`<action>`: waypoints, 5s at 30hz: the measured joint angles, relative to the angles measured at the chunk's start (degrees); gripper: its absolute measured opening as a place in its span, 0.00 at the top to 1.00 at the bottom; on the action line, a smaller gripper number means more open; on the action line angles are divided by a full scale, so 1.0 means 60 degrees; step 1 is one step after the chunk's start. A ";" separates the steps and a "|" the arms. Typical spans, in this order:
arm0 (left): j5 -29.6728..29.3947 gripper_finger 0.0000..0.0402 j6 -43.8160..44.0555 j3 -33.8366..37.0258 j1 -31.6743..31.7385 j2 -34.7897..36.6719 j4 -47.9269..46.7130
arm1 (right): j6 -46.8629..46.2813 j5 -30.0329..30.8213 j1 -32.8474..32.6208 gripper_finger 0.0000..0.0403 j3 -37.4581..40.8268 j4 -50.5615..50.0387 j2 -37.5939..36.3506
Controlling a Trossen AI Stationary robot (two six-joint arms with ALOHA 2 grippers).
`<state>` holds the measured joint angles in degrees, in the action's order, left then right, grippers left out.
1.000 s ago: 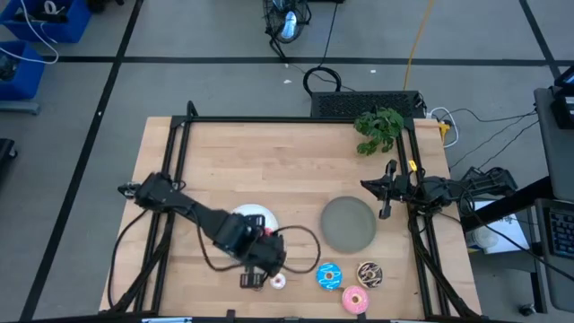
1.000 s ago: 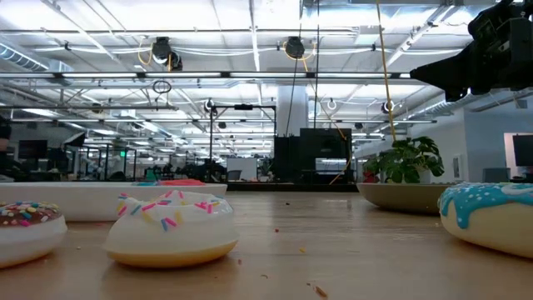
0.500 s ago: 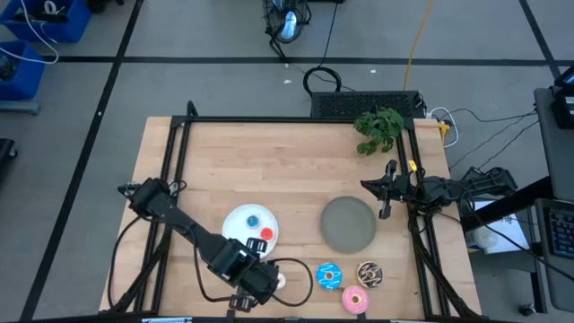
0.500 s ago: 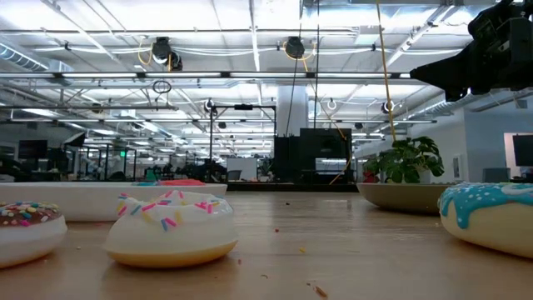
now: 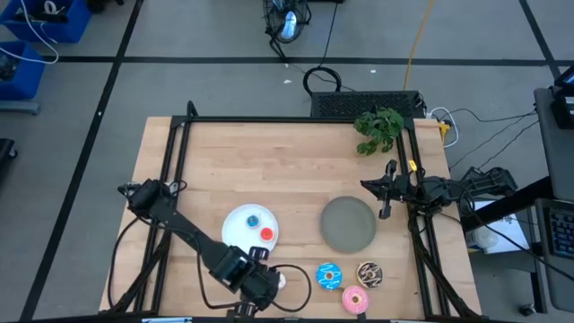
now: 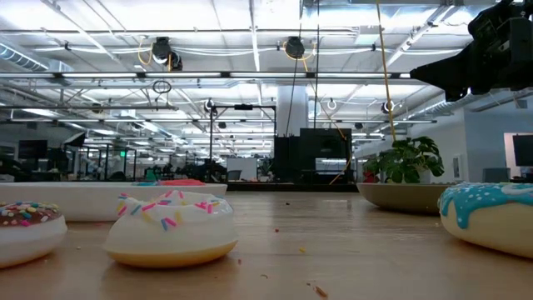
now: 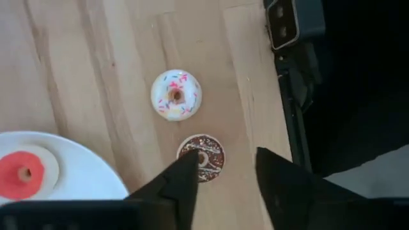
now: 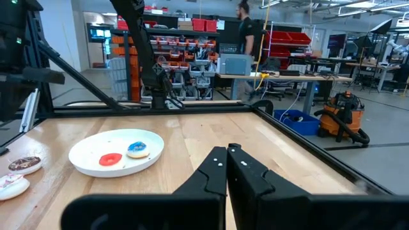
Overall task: Pick & Place donuts
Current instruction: Put the small brown donut on the white plate
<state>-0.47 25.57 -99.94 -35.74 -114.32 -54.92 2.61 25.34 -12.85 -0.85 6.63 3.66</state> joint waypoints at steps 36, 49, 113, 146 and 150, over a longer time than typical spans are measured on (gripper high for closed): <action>0.0337 0.33 0.0482 0.0011 -0.0031 -0.1250 -0.0117 | -0.0324 -0.0015 0.0002 1.00 -0.0002 -0.0171 0.0029; 0.0318 0.21 0.0509 0.0007 -0.0051 -0.1714 -0.0258 | -0.0324 -0.0015 0.0002 1.00 0.0002 -0.0164 0.0029; -0.0518 0.56 0.2235 0.0055 0.0168 0.1487 -0.2736 | -0.0328 -0.0018 -0.0001 1.00 -0.0002 -0.0142 0.0029; -0.0674 0.62 0.0583 0.2331 0.2412 0.2987 -0.3154 | -0.0324 -0.0036 -0.0001 1.00 -0.0002 -0.0149 0.0025; -0.0028 0.62 0.0244 0.3850 0.2597 0.2983 -0.1644 | -0.0324 -0.0033 -0.0001 1.00 -0.0002 -0.0149 0.0025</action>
<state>-0.64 27.03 -76.84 -20.16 -96.42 -64.78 0.67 25.15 -12.86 -0.86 5.74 3.81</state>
